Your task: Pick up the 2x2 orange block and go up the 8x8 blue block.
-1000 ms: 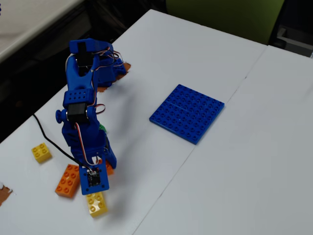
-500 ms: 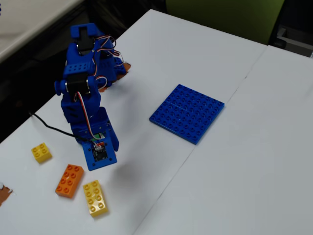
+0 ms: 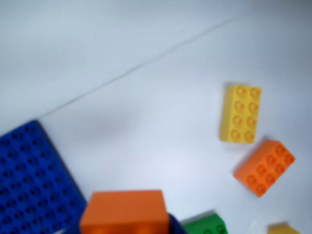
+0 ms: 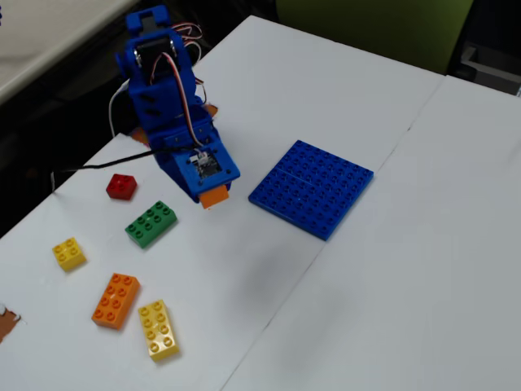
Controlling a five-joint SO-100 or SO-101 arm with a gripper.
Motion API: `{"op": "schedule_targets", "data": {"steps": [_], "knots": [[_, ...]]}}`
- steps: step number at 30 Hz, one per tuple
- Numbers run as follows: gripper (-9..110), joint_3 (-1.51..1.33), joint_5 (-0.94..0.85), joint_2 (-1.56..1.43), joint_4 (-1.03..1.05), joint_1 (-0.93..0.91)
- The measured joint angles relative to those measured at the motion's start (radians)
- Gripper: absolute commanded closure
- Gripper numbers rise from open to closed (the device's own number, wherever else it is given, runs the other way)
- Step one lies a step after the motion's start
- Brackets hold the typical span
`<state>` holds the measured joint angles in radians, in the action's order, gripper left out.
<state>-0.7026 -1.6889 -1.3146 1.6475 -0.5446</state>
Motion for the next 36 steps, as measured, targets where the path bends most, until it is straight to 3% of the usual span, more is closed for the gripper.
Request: {"op": "schedule_targets", "data": {"steps": [23, 36], "knots": [[101, 0.000, 0.095, -0.106, 0.071, 0.442], [102, 0.000, 0.104, 0.035, 0.071, 0.563]]}}
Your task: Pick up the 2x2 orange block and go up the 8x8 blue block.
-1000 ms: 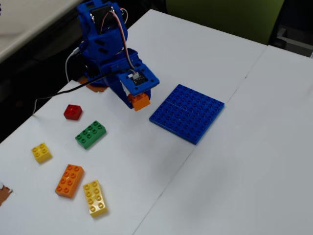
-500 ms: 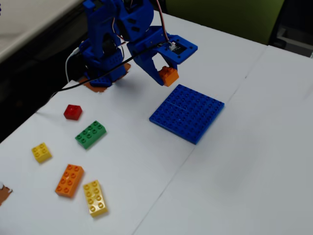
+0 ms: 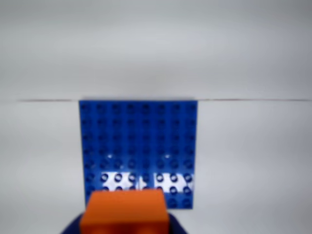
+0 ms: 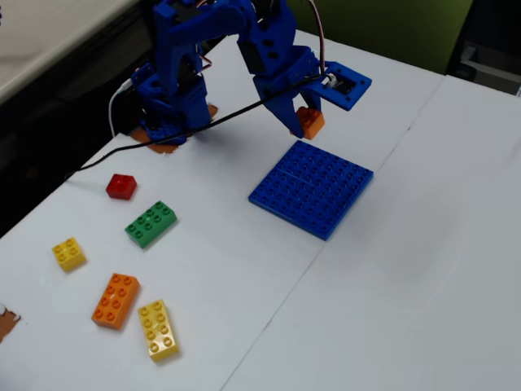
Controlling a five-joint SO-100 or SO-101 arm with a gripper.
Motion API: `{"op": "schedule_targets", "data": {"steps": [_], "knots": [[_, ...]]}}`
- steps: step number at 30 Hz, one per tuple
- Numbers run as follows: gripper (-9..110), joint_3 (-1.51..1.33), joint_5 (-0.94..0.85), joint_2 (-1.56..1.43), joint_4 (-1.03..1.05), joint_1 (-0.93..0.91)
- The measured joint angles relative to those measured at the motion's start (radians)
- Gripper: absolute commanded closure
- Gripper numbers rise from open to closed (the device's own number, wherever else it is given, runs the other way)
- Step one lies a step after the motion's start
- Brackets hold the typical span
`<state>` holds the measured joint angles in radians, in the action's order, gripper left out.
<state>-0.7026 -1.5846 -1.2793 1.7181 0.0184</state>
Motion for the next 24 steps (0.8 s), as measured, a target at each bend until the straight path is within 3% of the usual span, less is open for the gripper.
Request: {"op": "schedule_targets", "data": {"steps": [24], "knots": [[102, 0.032, 0.009, 0.155, -0.002, 0.006]]}}
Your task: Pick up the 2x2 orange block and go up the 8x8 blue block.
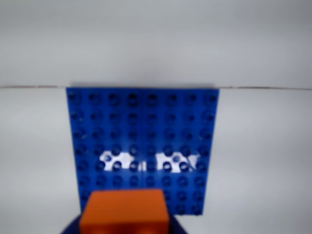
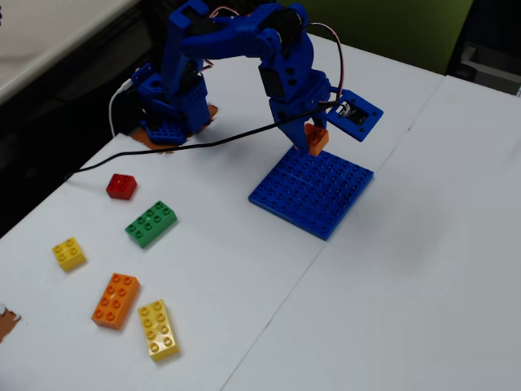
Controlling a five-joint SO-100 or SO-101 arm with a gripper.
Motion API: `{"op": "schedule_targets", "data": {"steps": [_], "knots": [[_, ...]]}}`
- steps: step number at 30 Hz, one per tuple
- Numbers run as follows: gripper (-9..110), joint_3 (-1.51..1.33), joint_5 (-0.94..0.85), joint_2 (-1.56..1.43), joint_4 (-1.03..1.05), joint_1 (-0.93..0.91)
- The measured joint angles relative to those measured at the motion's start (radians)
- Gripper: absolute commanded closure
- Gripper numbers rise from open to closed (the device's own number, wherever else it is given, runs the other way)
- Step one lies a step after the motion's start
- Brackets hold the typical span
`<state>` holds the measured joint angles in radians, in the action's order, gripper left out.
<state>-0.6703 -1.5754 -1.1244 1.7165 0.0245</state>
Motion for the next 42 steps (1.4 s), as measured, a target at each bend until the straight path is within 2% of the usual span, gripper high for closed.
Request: {"op": "schedule_targets", "data": {"steps": [42], "knots": [[102, 0.009, 0.014, 0.018, 0.000, -0.038]]}}
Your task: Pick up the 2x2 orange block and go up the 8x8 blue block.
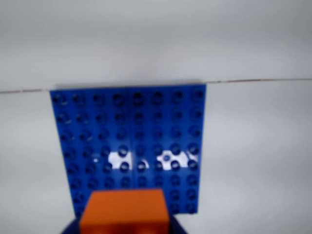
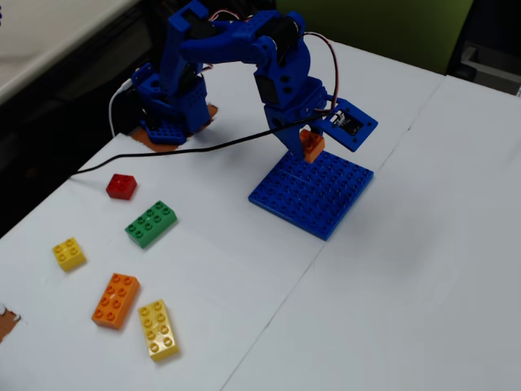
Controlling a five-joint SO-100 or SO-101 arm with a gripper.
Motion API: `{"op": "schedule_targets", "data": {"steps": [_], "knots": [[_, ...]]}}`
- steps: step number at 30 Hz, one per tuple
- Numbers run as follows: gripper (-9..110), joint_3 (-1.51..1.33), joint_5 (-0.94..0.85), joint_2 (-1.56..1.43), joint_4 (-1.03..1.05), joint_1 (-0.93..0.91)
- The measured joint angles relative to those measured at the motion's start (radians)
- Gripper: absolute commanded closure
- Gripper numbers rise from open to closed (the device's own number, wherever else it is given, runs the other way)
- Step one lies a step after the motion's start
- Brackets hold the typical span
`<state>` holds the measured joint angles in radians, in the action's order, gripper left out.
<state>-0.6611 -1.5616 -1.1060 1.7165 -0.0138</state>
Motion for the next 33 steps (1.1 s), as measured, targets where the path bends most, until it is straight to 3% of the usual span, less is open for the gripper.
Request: {"op": "schedule_targets", "data": {"steps": [33], "knots": [[102, 0.000, 0.002, 0.014, -0.014, -0.002]]}}
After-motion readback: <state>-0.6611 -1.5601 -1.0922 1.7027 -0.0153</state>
